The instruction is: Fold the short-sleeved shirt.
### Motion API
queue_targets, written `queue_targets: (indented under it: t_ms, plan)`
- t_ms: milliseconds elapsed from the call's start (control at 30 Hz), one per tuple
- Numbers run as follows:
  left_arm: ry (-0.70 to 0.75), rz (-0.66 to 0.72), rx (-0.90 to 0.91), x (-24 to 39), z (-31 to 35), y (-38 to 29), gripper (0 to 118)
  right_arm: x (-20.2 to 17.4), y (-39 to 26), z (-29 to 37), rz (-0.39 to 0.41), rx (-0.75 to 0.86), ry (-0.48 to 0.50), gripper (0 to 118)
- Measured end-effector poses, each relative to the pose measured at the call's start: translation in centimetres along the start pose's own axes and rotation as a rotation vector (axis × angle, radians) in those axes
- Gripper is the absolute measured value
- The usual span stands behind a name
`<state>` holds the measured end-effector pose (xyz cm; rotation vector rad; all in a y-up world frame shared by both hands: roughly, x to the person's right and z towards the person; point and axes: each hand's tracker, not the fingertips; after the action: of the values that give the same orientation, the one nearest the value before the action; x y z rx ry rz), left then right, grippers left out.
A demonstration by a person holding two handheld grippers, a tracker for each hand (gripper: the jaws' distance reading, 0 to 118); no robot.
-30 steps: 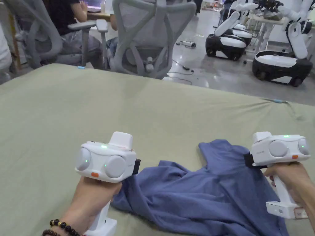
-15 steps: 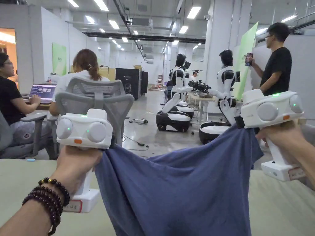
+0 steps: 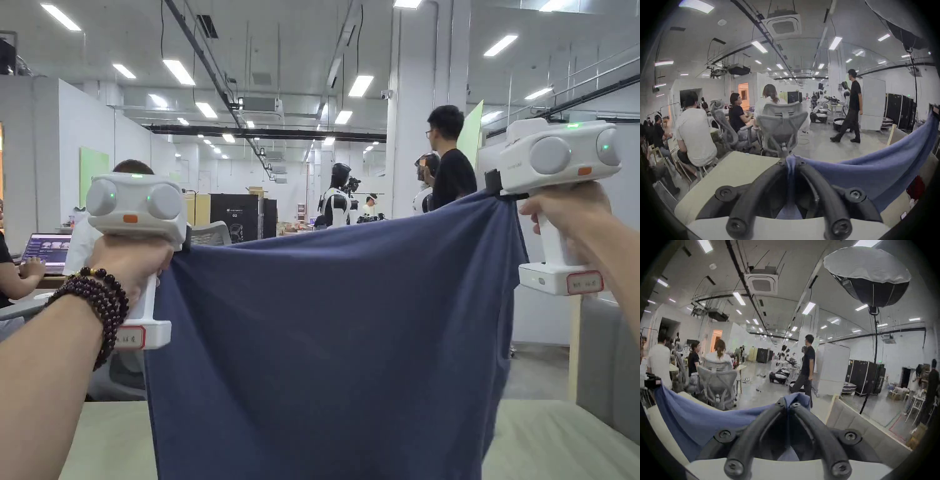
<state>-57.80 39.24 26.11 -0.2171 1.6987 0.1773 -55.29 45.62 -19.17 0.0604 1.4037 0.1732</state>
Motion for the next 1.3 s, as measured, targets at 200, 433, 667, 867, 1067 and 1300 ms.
queue_targets:
  t_ms: [200,433,667,867,1067,1300]
  plan:
    - [0.014,0.000,0.024,0.4,-2.8,1.2,5,0.0,-1.2,-1.4,-0.020,0.002,-0.015,2]
    - [-0.005,-0.003,0.002,1.2,-4.9,-2.5,5,0.1,-5.9,-3.5,-0.054,-0.039,-0.012,2]
    - [-0.005,-0.052,-0.100,2.3,-7.8,-9.6,5,-0.7,-13.8,-5.9,-0.076,-0.172,0.018,2]
    - [-0.051,-0.010,-0.129,1.4,-3.6,-12.8,5,-0.1,-17.2,-2.7,-0.084,-0.215,0.016,2]
    - [-0.110,0.048,-0.115,-1.2,2.2,-19.6,5,0.1,-22.2,4.9,-0.010,-0.211,0.027,2]
    - [-0.128,0.061,-0.174,-3.6,9.0,-29.4,5,-2.4,-30.5,15.8,0.002,-0.270,0.068,2]
